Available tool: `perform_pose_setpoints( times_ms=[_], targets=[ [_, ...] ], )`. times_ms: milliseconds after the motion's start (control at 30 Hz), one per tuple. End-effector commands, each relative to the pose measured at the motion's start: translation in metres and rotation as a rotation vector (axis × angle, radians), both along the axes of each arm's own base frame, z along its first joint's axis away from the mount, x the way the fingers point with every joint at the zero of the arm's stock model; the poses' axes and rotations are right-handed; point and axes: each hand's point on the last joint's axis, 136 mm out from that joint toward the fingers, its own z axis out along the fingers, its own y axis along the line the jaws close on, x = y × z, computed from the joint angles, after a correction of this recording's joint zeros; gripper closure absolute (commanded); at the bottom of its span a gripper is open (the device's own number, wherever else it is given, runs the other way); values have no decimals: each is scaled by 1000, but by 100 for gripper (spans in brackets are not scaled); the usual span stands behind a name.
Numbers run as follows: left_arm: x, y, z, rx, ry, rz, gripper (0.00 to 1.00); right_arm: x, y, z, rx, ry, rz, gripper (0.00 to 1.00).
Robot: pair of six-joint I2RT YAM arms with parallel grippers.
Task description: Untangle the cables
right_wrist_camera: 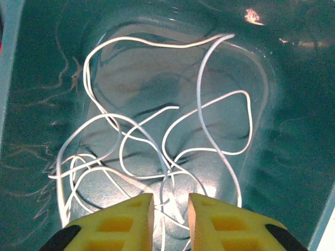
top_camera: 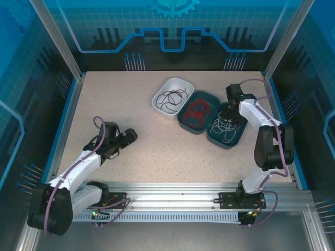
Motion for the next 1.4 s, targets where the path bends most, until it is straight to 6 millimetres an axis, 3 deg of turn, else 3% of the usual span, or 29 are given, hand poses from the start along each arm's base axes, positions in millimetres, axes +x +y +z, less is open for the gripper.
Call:
perform_pose_setpoints(
  times_ms=[0, 167, 300, 433, 533, 567, 733, 967, 1133, 1367],
  targets=[
    [7, -2, 14, -1, -28, -22, 1, -6, 3, 21, 9, -39, 8, 72],
    [7, -1, 19, 0, -41, -20, 1, -15, 6, 53, -2, -111, 21, 61],
    [8, 2, 30, 19, -74, -17, 1, -23, 8, 80, -18, -202, 44, 39],
    [12, 10, 53, 53, -187, -2, 1, -30, 13, 103, -9, -351, 96, 22],
    [15, 17, 77, 82, -311, 23, 1, -36, 12, 116, -12, -450, 107, 18],
    [16, 21, 85, 94, -353, 34, 1, -37, 13, 121, -10, -490, 123, 1],
    [20, 52, 110, 257, -517, 136, 1, -37, 12, 127, -47, -628, 170, 0],
    [30, 92, 109, 639, -556, 188, 1, -27, 12, 102, -131, -720, 261, 0],
    [42, 92, 95, 726, -586, 116, 1, -20, 13, 91, -176, -793, 291, 0],
    [59, 88, 69, 646, -582, 8, 1, -20, 16, 88, -230, -905, 361, 0]
  ],
)
